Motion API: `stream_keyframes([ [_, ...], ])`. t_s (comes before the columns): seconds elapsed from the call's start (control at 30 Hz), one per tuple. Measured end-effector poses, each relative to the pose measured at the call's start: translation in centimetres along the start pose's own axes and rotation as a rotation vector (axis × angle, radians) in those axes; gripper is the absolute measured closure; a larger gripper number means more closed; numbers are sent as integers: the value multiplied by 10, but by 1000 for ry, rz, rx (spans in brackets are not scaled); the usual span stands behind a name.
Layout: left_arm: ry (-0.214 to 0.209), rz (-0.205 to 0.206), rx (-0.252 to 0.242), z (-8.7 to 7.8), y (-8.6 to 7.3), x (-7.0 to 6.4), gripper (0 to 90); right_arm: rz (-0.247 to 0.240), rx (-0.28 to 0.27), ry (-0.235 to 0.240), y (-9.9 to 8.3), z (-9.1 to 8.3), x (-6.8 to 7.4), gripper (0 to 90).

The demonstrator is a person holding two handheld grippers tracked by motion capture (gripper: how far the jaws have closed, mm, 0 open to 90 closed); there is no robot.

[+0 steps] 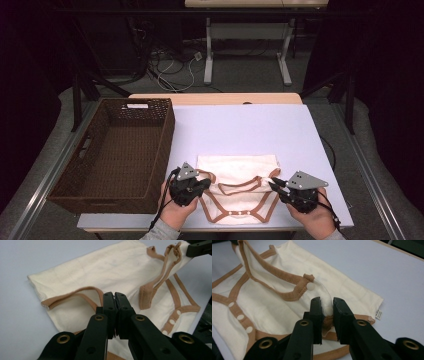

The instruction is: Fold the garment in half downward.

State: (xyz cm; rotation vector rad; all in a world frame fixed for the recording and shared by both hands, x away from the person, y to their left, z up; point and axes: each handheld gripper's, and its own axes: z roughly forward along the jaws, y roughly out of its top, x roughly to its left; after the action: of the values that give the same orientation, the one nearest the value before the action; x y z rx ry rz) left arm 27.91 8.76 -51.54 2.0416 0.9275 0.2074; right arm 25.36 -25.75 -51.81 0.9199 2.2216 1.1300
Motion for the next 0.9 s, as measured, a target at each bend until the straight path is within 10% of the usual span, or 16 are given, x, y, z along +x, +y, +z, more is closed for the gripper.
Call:
stream_keyframes([
  [0.9,-10,26,33,-13,-25,-20,878,-4,22,45,-23,-15,18,779],
])
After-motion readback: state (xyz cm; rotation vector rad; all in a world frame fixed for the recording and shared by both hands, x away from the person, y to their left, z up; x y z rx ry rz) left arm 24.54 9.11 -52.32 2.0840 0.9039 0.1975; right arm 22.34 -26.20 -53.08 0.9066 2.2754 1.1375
